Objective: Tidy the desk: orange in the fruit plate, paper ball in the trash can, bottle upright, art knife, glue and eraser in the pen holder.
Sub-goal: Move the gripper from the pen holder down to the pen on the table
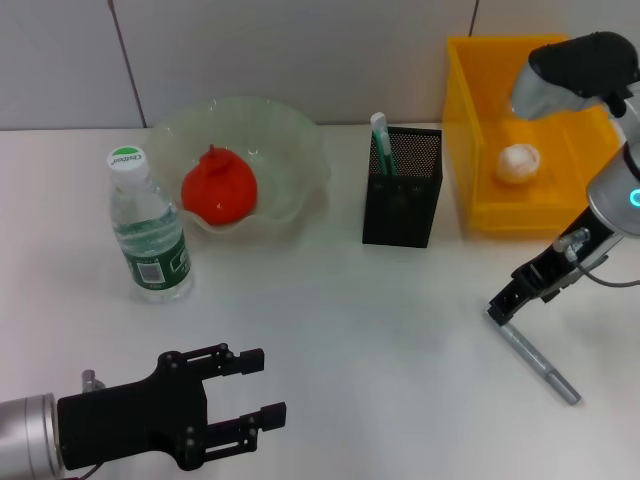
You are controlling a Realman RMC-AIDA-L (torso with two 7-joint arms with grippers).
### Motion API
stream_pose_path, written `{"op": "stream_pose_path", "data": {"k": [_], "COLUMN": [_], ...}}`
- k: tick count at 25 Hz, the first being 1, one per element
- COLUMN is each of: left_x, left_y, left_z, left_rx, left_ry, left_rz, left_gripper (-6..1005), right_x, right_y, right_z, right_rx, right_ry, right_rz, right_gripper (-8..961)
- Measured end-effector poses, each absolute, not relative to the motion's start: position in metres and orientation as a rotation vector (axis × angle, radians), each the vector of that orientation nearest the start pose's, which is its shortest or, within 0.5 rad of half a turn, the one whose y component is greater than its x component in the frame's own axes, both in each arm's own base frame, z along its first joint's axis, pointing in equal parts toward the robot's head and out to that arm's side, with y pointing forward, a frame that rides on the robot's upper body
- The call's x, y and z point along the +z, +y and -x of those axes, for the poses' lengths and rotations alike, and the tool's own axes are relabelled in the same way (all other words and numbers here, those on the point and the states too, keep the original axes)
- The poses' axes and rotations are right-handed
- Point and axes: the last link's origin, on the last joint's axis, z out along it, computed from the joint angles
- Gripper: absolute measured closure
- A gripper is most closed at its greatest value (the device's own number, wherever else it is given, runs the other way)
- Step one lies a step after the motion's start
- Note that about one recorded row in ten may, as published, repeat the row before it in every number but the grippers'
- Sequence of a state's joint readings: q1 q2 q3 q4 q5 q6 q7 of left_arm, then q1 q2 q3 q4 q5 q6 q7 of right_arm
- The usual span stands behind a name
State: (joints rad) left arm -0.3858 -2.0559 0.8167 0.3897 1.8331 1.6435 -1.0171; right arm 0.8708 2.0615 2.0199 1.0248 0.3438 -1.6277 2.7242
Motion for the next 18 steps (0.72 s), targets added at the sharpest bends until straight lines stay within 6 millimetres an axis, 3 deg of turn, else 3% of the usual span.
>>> {"op": "stream_pose_path", "data": {"k": [16,18], "left_x": [-0.037,-0.037], "left_y": [0.253,0.253], "left_z": [0.295,0.295], "left_rx": [-0.889,-0.889], "left_ry": [-0.526,-0.526], "left_rz": [2.766,2.766], "left_gripper": [283,232], "right_x": [-0.006,-0.008], "right_y": [0.394,0.394], "right_z": [-0.192,-0.192], "right_rx": [-0.669,-0.679], "right_ry": [1.247,1.236], "right_rz": [2.383,2.385], "right_gripper": [342,348]}}
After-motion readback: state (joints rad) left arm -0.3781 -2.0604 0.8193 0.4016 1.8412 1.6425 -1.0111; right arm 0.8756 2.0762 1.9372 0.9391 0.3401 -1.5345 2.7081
